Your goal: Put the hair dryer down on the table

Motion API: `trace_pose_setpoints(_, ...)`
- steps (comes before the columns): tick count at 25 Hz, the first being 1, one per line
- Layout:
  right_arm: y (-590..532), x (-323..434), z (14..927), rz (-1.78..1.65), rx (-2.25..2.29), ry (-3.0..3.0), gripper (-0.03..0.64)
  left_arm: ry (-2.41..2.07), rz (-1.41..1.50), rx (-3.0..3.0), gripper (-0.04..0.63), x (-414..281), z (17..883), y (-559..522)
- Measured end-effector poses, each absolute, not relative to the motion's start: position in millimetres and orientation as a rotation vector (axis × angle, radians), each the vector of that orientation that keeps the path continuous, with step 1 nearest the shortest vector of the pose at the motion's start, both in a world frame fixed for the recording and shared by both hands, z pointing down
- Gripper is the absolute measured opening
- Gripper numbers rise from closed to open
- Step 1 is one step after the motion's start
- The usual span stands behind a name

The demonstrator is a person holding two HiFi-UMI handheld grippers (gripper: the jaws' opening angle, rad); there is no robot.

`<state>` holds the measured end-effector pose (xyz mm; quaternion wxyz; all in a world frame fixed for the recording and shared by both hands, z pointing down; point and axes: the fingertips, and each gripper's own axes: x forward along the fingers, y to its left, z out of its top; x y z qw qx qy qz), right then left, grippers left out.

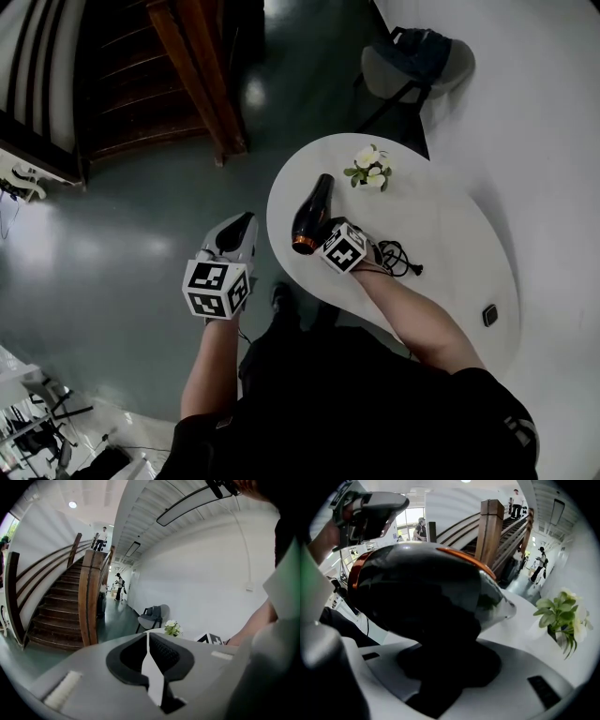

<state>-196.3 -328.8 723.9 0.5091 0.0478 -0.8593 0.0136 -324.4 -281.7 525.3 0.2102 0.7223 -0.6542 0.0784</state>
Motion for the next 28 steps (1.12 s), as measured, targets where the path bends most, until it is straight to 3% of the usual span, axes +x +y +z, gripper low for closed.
trace_pose_setpoints(16, -323.7, -185.8, 744.4, 0.02, 0.157, -1.973, 0.172, -1.798, 0.214, 2.049, 0.028, -342.7, 517.2, -292.0)
trace_pose_setpoints(28, -327.4, -173.7, 704.6, 0.099, 0.241, -2.048, 0.199, -1.659, 0.2, 2.196, 0.028, -334.4, 513.8, -324.0)
